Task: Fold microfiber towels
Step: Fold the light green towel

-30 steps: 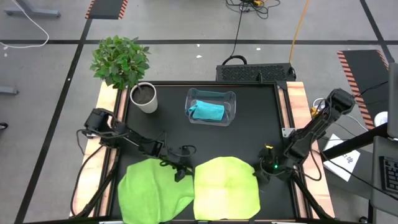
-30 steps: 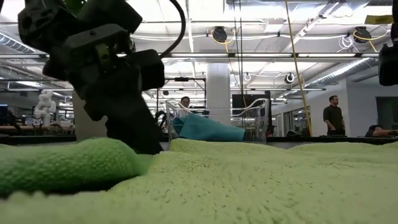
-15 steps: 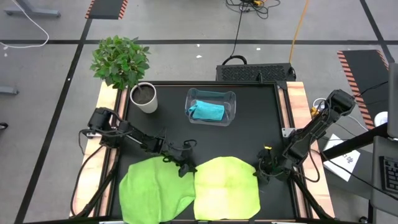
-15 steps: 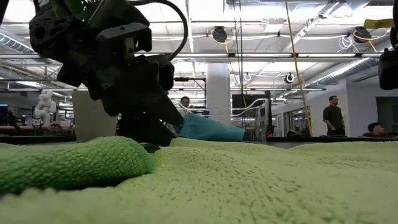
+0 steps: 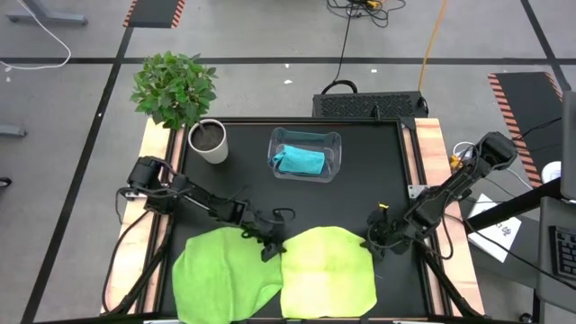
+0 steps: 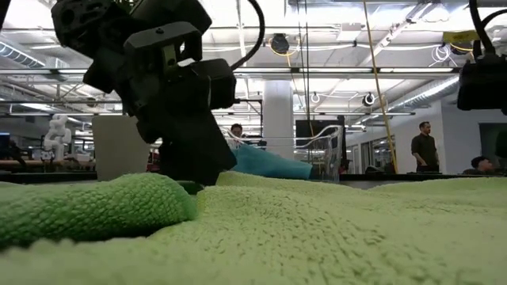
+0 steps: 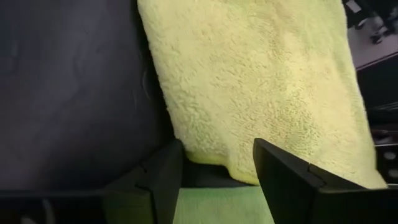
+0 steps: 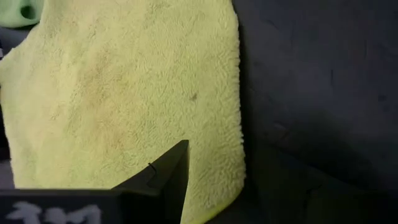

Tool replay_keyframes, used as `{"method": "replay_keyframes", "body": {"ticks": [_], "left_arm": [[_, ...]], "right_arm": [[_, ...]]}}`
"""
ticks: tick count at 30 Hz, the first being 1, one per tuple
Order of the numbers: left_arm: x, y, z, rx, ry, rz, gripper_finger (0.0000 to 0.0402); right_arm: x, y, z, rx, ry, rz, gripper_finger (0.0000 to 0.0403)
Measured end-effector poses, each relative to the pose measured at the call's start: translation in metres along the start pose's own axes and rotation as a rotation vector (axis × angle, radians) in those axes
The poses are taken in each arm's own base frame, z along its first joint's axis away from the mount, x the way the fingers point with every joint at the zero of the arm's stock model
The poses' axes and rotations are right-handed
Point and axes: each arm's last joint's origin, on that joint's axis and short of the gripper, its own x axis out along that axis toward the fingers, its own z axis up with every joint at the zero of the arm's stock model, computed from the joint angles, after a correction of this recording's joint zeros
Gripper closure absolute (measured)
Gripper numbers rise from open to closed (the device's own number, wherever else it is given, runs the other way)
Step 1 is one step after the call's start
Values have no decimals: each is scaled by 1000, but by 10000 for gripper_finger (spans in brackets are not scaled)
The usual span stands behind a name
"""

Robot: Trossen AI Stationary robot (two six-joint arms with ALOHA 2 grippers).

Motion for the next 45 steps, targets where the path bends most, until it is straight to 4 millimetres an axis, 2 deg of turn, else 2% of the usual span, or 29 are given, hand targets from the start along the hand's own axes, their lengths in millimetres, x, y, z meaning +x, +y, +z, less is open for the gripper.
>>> {"method": "replay_keyframes", "body": {"ticks": [4, 10, 12, 14, 17, 24, 29, 36, 41, 45], "left_arm": [[-1, 2, 7, 40, -6, 5, 246], [-2, 6, 13, 100, 10, -43, 365], [-3, 7, 14, 119, 17, -56, 391], [-3, 7, 14, 146, 17, -56, 391], [-3, 10, 15, 184, 11, -25, 396], [-9, 33, 19, 185, 43, 101, 398], [-19, 33, 23, 260, 42, 170, 399], [-47, 2, 33, 429, -45, 231, 399], [-61, -24, 26, 509, -43, 208, 400], [-58, -40, 11, 580, -14, 218, 400]], "right_arm": [[1, 2, 3, -45, -15, 22, 273], [1, 4, 6, -118, -28, 43, 355], [1, 4, 6, -139, -27, 43, 385], [1, 4, 6, -171, -32, 40, 397], [2, 3, 10, -201, -48, 27, 395], [5, -3, 22, -290, -85, -24, 401], [6, -4, 27, -403, -132, -56, 402], [4, 4, 30, -511, -212, -12, 402], [1, 11, 29, -586, -260, 30, 402], [-3, 17, 20, -677, -288, 44, 402]]}}
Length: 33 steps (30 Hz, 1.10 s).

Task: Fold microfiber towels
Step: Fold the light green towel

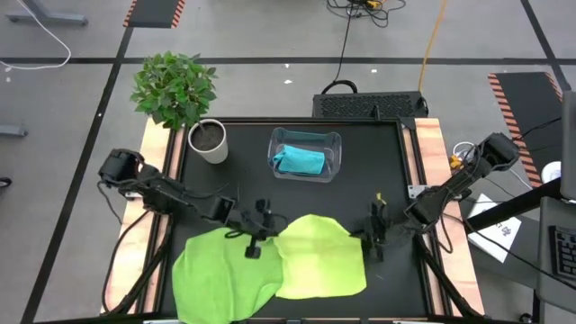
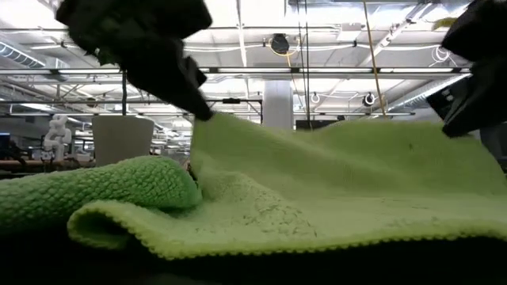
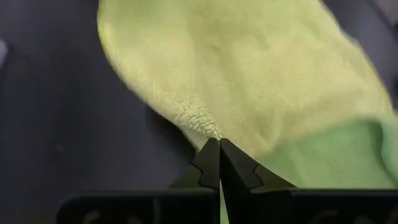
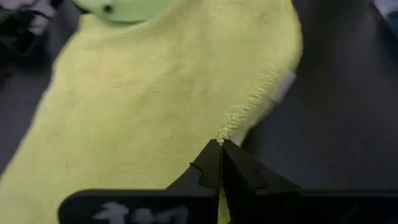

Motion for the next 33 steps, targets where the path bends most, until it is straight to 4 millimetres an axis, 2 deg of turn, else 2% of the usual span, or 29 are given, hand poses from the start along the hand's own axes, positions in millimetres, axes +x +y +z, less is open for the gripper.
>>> {"method": "replay_keyframes", "body": {"ticks": [7, 15, 25, 33], "left_arm": [[8, -24, -9, 127, 31, -12, 401], [24, -32, -15, 172, 21, -29, 401], [18, -54, 4, 254, -119, -87, 400], [13, -77, 6, 269, -129, -179, 401]], "right_arm": [[-10, 15, -11, -93, -15, 7, 403], [-13, 31, -25, -133, -3, 62, 403], [1, 50, -38, -209, -48, 106, 403], [2, 62, -46, -245, -94, 138, 403]]}}
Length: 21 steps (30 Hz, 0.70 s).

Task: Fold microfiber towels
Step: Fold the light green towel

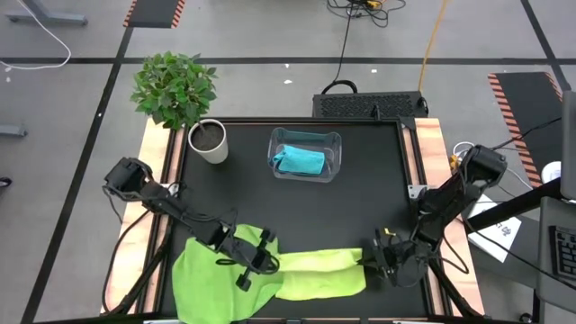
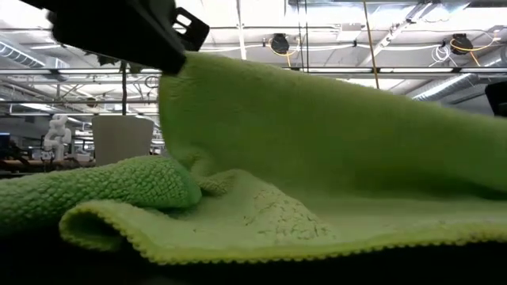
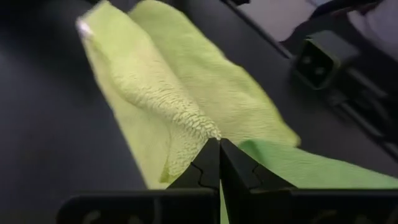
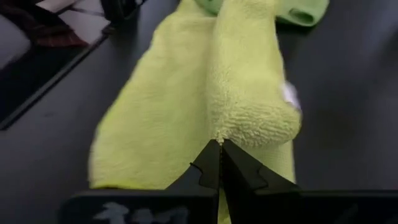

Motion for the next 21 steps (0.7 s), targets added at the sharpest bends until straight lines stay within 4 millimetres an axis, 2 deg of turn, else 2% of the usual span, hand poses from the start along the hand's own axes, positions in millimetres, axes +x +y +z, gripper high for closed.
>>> {"method": "replay_keyframes", "body": {"ticks": [6, 13, 18, 21], "left_arm": [[9, -17, -7, -10, 25, -92, 400], [27, -25, -21, -48, 62, -150, 399], [29, -28, -23, -83, 72, -182, 370], [28, -30, -20, -74, 39, -262, 342]], "right_arm": [[-5, 12, -8, -4, -13, 18, 403], [-9, 29, -12, -5, -19, 53, 403], [-9, 38, -5, 11, -31, 82, 398], [-9, 39, -4, 37, -27, 102, 384]]}}
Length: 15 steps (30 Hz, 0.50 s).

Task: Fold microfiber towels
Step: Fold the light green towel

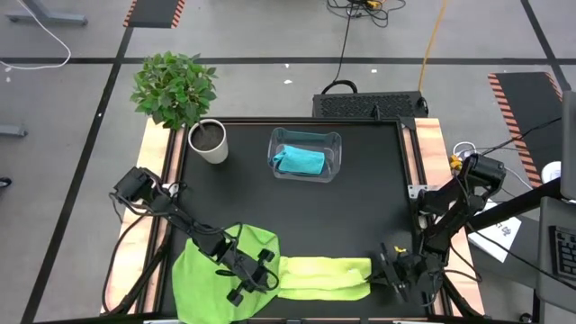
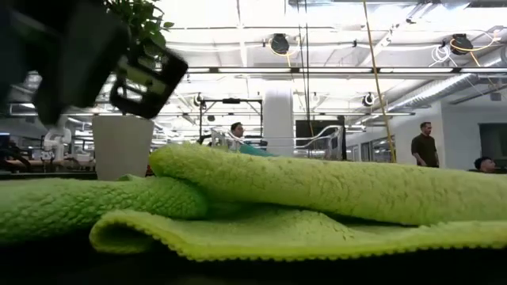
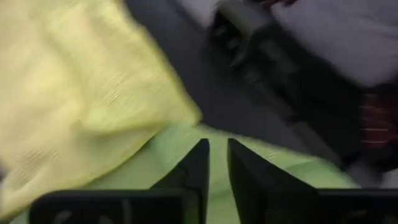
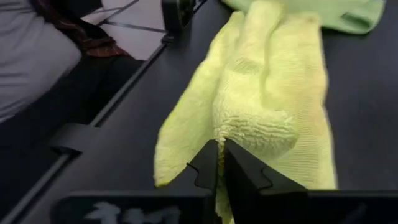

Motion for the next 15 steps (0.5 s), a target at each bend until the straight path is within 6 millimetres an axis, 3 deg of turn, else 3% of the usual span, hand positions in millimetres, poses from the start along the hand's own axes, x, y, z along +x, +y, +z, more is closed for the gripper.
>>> {"method": "replay_keyframes", "body": {"ticks": [8, 15], "left_arm": [[-1, 3, 3, -12, -27, -16, 259], [-11, 34, 9, -51, -61, 163, 220]], "right_arm": [[1, 0, 1, 61, 10, 24, 308], [2, 1, 10, -3, -92, -22, 235]]}}
